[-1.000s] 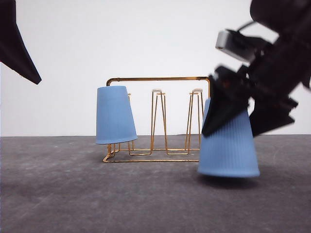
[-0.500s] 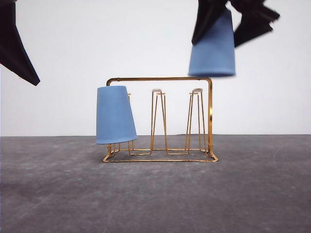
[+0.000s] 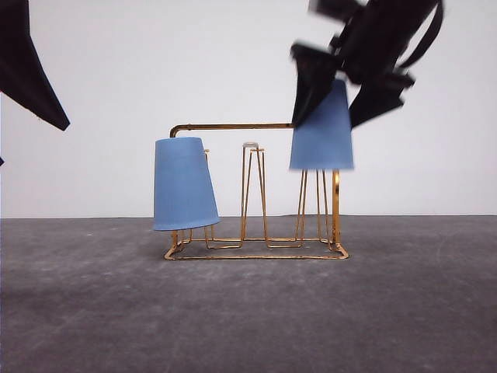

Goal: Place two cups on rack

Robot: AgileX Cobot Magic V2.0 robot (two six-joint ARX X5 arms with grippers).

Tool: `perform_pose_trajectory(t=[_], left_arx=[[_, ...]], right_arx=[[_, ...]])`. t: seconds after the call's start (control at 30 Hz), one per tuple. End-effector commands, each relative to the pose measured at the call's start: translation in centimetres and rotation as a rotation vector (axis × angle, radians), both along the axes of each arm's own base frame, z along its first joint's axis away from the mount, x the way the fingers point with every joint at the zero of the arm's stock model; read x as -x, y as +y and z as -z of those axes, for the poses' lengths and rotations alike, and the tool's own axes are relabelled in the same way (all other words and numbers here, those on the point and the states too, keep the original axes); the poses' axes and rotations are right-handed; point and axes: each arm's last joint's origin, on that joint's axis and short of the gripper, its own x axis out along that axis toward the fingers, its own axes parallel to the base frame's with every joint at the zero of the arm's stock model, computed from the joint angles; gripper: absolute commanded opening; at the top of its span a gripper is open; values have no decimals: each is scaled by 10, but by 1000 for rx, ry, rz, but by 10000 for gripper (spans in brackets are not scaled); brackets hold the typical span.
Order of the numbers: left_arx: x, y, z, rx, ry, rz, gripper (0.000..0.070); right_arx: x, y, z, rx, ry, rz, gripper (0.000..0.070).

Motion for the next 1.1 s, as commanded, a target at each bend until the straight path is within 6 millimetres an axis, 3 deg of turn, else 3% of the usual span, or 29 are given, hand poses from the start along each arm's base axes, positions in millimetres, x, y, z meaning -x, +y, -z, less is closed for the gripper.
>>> perform_pose_trajectory(t=[0.0, 0.1, 0.2, 0.27, 0.37, 0.73, 0.9, 1.07], left_arx=[[-2, -1, -2, 7, -11, -4, 461], [-2, -1, -2, 7, -10, -4, 461], [-2, -1, -2, 7, -10, -4, 461], [-2, -1, -2, 7, -10, -4, 461], [-2, -1, -2, 7, -11, -4, 461], [-2, -1, -2, 7, -10, -4, 461], [-2, -1, -2, 7, -10, -4, 461], [-2, -1, -2, 7, -10, -4, 461]], right_arx=[[-8, 6, 8, 6, 4, -12, 376], [-15, 9, 25, 23, 47, -14, 409], [-18, 11, 37, 38, 84, -14, 522], [-18, 11, 40, 44, 101, -12, 583], [-16, 10, 36, 36, 114, -10, 612], [10, -5, -31, 132, 346, -29, 610], [31, -13, -29, 193, 459, -52, 582], [59, -22, -18, 132, 398, -89, 528]])
